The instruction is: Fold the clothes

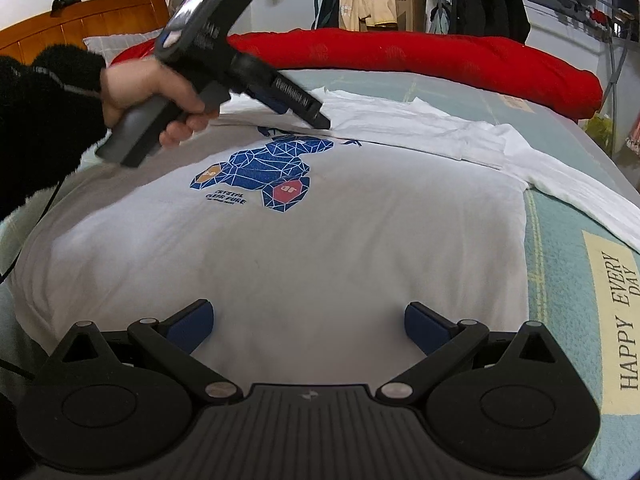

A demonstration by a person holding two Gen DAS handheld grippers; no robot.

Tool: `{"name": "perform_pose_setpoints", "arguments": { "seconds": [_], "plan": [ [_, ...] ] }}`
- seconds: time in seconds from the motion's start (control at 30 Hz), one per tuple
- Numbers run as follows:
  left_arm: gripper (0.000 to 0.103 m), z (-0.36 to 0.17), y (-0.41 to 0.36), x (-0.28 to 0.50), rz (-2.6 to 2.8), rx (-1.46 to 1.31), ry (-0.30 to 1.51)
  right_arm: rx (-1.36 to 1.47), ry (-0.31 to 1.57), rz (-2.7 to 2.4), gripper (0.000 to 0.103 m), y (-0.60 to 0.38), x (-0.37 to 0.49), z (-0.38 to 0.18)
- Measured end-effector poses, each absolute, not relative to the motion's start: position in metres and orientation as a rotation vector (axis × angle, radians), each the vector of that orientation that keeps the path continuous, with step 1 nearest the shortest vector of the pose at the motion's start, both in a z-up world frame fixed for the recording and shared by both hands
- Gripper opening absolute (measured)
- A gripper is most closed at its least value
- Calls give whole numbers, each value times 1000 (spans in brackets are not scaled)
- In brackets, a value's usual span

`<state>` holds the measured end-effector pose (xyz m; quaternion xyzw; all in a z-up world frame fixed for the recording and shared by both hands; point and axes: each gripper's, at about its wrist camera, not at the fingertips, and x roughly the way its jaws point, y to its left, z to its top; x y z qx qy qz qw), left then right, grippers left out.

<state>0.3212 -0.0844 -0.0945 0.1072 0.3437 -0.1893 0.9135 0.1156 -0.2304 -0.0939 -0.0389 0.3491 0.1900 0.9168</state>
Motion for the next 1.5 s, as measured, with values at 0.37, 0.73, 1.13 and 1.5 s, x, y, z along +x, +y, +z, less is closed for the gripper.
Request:
{"name": "perform_pose_setpoints", "arguments": {
  "seconds": [0.37, 0.73, 1.13, 1.5],
  "plan": [
    [72, -95, -144, 329, -450, 257, 702, -85, 708, 400, 103, -231, 114, -93],
    [73, -24, -99, 292, -493, 210, 714, -63, 698, 394, 103, -232, 113, -94],
    [76, -35, -15, 205, -424, 155, 773, -53, 678, 333, 103, -226, 111, -99],
    [83, -99, 22, 120, -237, 58, 736, -75, 653, 323, 103, -224, 104, -100]
  ]
}}
